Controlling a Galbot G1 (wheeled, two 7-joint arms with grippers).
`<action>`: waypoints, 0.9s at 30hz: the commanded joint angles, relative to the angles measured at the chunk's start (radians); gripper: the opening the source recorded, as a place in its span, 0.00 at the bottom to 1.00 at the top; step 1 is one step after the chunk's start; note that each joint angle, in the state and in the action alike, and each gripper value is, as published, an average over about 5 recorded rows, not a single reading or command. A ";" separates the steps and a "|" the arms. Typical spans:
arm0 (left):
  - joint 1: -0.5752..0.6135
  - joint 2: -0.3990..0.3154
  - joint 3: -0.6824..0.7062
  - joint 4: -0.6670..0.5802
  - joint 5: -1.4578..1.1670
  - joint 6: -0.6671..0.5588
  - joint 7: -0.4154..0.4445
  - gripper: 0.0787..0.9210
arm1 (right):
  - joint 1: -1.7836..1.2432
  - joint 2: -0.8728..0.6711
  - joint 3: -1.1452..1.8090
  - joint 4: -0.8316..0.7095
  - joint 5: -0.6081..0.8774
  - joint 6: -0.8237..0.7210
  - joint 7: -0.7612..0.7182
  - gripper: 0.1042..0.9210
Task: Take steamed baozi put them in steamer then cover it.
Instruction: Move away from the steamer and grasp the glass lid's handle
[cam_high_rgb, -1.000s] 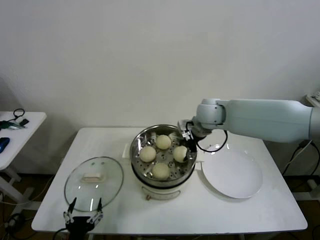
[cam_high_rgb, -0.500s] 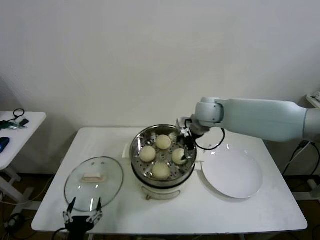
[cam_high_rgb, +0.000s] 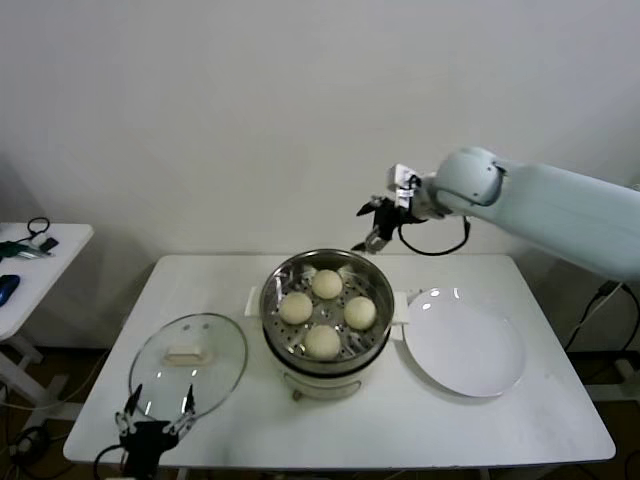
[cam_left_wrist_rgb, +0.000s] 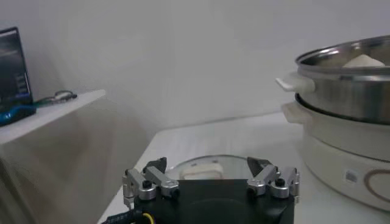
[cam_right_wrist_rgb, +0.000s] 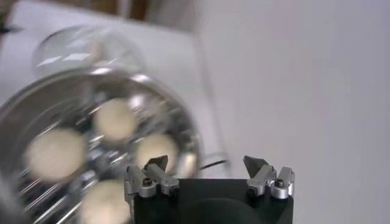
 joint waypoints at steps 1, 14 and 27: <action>-0.011 0.006 -0.010 -0.018 -0.004 0.003 0.002 0.88 | -0.753 -0.331 0.873 0.139 -0.026 0.106 0.443 0.88; -0.059 0.038 -0.004 0.020 -0.027 -0.050 -0.002 0.88 | -1.942 -0.042 1.874 0.296 -0.274 0.487 0.404 0.88; -0.107 0.080 -0.028 0.018 0.091 -0.113 -0.041 0.88 | -2.222 0.302 1.931 0.307 -0.288 0.833 0.347 0.88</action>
